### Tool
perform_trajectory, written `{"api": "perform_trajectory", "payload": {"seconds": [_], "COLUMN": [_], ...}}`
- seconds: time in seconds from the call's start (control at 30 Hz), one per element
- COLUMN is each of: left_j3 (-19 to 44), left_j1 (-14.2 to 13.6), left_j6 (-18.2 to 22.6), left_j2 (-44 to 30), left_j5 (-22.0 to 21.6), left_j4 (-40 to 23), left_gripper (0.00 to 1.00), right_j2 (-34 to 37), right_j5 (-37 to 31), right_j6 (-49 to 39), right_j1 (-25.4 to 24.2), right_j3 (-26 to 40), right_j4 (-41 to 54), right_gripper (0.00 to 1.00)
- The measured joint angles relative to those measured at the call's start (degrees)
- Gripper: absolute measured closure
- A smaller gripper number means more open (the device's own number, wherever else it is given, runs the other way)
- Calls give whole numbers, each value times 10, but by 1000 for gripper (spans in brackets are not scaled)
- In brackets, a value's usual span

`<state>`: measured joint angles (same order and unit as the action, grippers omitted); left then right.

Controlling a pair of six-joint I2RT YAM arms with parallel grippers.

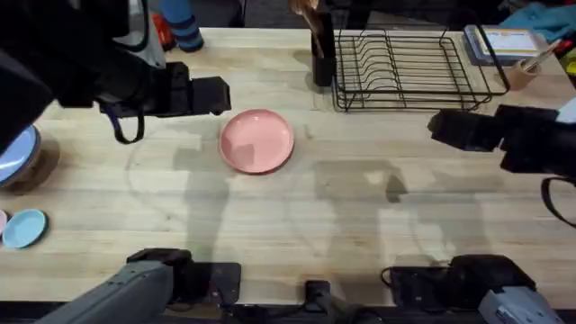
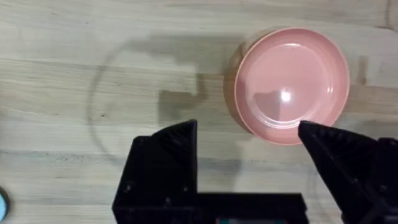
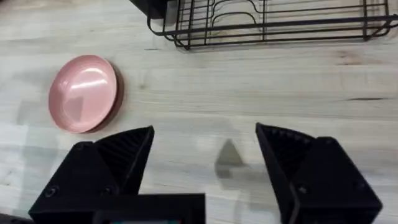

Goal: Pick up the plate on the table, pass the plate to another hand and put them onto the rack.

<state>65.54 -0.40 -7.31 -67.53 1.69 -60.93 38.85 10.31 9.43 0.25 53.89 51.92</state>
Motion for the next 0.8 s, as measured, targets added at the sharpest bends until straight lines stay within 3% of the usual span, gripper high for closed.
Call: {"api": "perform_trajectory", "payload": {"seconds": [0.8], "left_j3": [0], "left_j1": [0], "left_j6": [0], "left_j2": [-151], "left_j5": [0], "left_j4": [8], "left_gripper": [7], "right_j2": [0], "right_j5": [0], "right_j6": [0], "right_j1": [0], "right_j3": [0], "right_j4": [0], "right_gripper": [4]}}
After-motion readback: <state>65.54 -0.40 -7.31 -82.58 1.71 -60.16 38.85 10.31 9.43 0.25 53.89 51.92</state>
